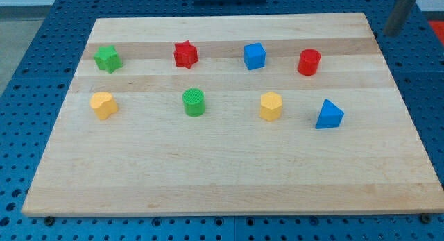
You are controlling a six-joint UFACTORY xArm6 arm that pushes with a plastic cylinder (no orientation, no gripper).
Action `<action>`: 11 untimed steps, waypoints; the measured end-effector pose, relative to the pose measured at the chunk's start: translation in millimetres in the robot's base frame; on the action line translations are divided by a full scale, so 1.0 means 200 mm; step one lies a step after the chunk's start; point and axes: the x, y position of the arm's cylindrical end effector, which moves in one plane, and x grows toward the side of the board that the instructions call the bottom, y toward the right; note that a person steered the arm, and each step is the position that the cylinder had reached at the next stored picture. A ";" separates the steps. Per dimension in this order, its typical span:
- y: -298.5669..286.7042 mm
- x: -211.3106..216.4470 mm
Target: Place your arm below the red circle
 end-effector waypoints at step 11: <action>-0.75 0.66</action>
